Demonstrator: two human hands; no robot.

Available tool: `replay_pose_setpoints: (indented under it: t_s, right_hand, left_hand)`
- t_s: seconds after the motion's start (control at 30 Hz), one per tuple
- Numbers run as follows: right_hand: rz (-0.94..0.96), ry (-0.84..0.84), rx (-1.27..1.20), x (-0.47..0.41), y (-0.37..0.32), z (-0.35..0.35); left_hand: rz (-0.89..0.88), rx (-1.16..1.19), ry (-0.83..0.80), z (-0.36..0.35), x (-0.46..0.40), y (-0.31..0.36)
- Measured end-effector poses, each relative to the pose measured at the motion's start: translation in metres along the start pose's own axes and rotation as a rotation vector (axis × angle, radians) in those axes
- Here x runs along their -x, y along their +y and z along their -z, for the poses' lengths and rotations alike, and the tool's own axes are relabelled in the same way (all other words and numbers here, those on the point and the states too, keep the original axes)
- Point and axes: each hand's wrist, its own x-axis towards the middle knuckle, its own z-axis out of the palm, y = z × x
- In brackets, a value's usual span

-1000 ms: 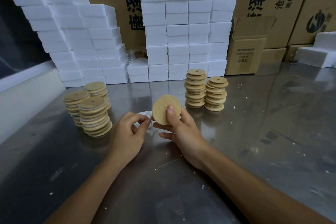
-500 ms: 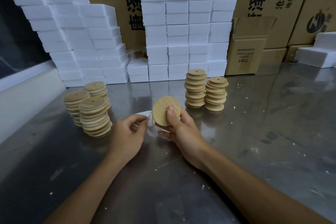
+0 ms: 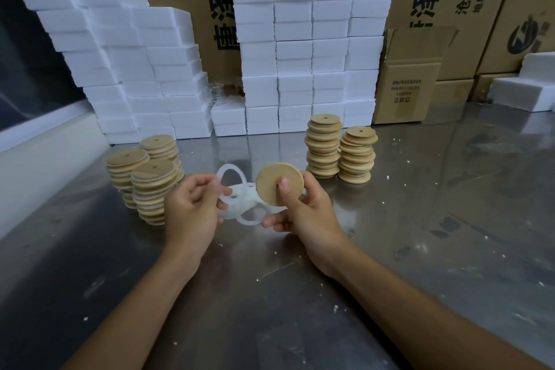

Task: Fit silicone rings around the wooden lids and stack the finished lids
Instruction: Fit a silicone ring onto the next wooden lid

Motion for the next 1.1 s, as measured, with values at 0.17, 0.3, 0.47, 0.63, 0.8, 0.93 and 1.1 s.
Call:
replay_pose_setpoints:
  t_s: [0.17, 0.3, 0.47, 0.63, 0.8, 0.93, 1.1]
  right_hand:
    - [0.033, 0.03, -0.005, 0.001, 0.001, 0.002]
    - [0.046, 0.088, 0.047, 0.0, 0.002, 0.002]
    - [-0.046, 0.212, -0.01, -0.005, -0.003, 0.005]
    - [-0.128, 0.315, -0.093, -0.01, -0.004, 0.008]
    - [-0.102, 0.322, 0.116, -0.009, -0.001, 0.01]
    - [-0.006, 0.196, 0.175, -0.001, -0.004, 0.002]
    - [0.145, 0.177, 0.26, -0.001, 0.002, -0.001]
  left_hand:
    - [-0.421, -0.323, -0.059, 0.002, 0.004, 0.001]
    - [-0.168, -0.094, -0.058, -0.006, 0.006, 0.001]
    - [0.088, 0.182, 0.026, -0.003, 0.002, 0.008]
    - [0.252, 0.434, 0.028, 0.0, 0.001, 0.018]
    - [0.369, 0.598, -0.19, -0.002, 0.004, 0.025]
    - [0.31, 0.412, -0.254, -0.006, 0.013, 0.025]
    - [0.289, 0.221, -0.249, -0.01, 0.018, 0.018]
